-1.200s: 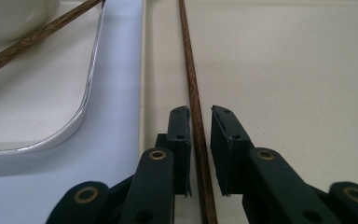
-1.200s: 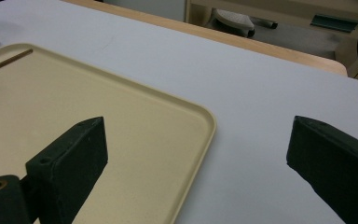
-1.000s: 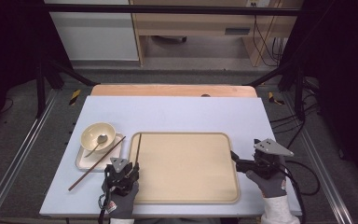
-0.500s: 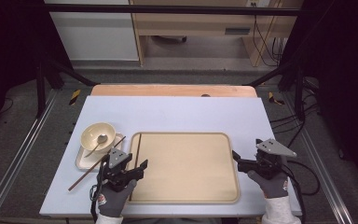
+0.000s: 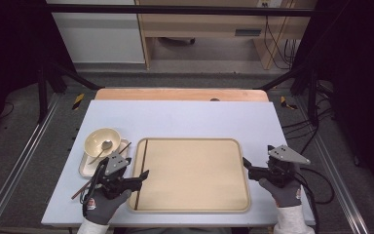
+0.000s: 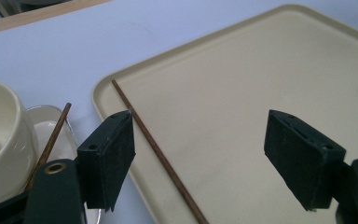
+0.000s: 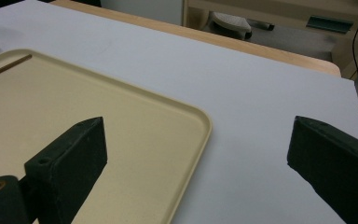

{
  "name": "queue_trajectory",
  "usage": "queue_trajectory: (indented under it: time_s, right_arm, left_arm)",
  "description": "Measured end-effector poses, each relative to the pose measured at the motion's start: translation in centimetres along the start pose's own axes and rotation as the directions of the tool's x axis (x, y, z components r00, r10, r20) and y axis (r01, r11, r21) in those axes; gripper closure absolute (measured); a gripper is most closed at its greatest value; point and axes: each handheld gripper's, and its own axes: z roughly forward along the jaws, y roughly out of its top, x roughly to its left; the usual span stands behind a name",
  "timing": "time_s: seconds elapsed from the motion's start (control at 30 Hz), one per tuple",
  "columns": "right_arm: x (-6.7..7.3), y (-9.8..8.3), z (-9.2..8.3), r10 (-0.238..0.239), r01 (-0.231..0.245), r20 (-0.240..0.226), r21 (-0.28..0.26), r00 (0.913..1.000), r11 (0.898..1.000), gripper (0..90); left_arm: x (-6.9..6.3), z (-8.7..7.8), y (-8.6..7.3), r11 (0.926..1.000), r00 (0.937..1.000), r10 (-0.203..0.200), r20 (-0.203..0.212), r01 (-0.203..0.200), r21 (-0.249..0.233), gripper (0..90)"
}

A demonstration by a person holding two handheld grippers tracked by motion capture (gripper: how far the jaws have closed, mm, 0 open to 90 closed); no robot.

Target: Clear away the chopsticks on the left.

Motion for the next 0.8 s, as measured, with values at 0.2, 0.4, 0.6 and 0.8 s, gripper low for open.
queue_trajectory:
  time_s: [0.2,0.4,0.6,0.8]
  right_arm:
    - [0.1,-0.1,0.2,0.0,0.0,0.001,0.01,1.0,1.0,4.9]
    - [0.2,-0.2,0.4,-0.008,0.008,-0.003,0.015,1.0,1.0,5.1]
    - [0.1,-0.1,0.2,-0.007,0.007,-0.001,0.007,1.0,1.0,5.1]
    - [0.2,-0.2,0.4,-0.009,0.009,-0.001,0.012,1.0,1.0,5.1]
  left_arm:
    - [1.0,-0.1,-1.9,0.9997,0.9999,-0.003,-0.016,0.004,0.023,22.2]
    - [1.7,-0.1,-2.5,0.9999,0.9998,0.009,-0.016,-0.009,0.005,21.7]
    - [2.4,-0.4,-3.3,0.9995,0.9984,0.011,-0.055,-0.009,0.031,22.2]
    - [3.4,-1.3,-3.8,0.9996,0.997,-0.024,-0.073,0.026,0.015,22.9]
